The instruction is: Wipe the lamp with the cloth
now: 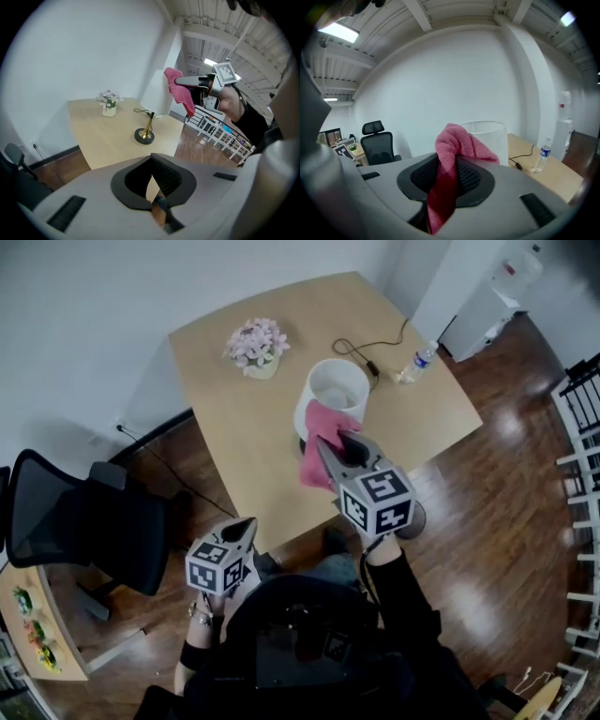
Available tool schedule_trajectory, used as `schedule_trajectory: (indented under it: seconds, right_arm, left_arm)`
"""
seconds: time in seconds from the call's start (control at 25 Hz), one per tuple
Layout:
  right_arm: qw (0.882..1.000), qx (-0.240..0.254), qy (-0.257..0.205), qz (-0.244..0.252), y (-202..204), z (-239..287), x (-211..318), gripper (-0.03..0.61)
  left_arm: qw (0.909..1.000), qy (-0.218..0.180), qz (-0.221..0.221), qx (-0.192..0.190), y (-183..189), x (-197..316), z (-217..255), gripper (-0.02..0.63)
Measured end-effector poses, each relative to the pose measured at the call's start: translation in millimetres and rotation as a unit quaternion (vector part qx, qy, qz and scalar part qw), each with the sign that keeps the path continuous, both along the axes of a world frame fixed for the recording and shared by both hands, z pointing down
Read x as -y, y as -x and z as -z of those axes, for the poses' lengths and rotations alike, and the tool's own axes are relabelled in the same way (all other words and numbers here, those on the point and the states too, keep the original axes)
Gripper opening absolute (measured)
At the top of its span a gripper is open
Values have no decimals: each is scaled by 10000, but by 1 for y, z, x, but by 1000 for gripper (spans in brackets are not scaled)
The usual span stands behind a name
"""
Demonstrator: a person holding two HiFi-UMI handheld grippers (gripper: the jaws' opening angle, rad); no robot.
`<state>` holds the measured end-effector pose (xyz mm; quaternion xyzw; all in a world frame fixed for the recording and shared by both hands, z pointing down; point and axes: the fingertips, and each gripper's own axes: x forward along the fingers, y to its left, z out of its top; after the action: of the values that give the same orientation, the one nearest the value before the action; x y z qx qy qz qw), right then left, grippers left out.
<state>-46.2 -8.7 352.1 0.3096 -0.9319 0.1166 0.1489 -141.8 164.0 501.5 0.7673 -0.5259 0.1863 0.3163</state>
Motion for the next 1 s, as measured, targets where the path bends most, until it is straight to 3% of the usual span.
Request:
schedule_trajectory:
  seconds: [0.36, 0.84, 1.0]
  right_arm:
    - [9930, -436, 734, -816, 16, -69, 0, 98]
    - [9845, -630, 1439, -775, 24, -139, -8, 98]
    - [9871, -474, 1407, -601, 27, -125, -24, 98]
  left_arm:
    - [9982, 38, -576, -153, 41, -47, -8, -8]
    - [9985, 190, -515, -35, 63, -44, -11, -8]
    - [9982, 210, -562, 1, 55, -27, -9, -8]
